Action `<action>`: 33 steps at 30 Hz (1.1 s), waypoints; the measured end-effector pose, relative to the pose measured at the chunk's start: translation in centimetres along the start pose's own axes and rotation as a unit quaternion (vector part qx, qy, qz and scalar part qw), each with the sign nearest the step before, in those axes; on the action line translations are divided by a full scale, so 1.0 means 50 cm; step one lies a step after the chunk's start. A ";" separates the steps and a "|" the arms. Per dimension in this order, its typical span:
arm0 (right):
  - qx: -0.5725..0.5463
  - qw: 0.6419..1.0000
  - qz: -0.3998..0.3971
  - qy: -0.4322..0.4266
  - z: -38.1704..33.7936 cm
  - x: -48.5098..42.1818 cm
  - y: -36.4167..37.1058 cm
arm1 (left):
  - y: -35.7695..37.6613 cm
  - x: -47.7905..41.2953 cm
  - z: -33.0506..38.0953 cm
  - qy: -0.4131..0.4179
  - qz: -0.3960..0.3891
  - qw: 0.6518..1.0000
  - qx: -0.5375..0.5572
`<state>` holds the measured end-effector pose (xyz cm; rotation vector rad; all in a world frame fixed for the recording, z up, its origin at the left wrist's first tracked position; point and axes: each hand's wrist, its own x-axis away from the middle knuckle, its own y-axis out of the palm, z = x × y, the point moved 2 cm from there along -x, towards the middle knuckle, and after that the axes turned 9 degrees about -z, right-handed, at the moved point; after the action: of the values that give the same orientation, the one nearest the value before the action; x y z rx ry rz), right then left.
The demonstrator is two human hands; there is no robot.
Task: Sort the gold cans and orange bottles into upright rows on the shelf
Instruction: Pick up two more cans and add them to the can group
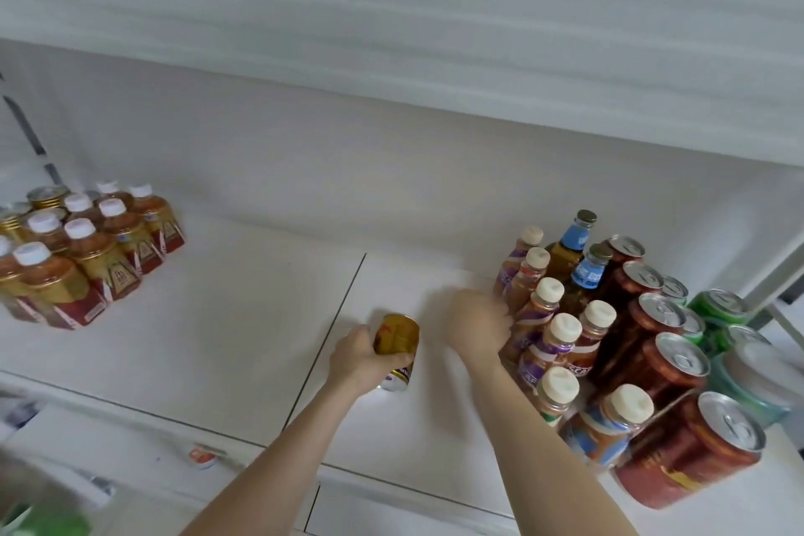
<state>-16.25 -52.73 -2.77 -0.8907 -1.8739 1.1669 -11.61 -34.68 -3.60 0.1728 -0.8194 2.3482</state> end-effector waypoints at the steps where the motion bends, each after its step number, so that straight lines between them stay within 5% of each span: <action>1: -0.001 1.000 -0.008 0.007 0.003 0.010 0.002 | 0.001 0.002 -0.008 0.007 0.005 1.000 0.024; 6: -0.054 0.997 -0.055 -0.002 0.021 0.045 0.003 | 0.017 0.014 -0.059 0.045 0.010 0.994 0.101; 15: -0.287 0.954 -0.007 -0.083 0.074 0.129 0.056 | 0.028 0.056 -0.095 0.091 0.024 0.984 0.148; 23: -0.335 0.925 0.025 -0.178 0.123 0.203 0.090 | 0.027 0.085 -0.102 0.097 0.025 0.985 0.139; 33: -0.374 0.912 0.009 -0.168 0.147 0.252 0.087 | 0.024 0.124 -0.101 0.107 0.031 0.985 0.133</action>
<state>-27.92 -43.58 -6.22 -1.1544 -2.6764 0.6078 -16.79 -29.10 -6.28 0.0050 -0.4113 2.4749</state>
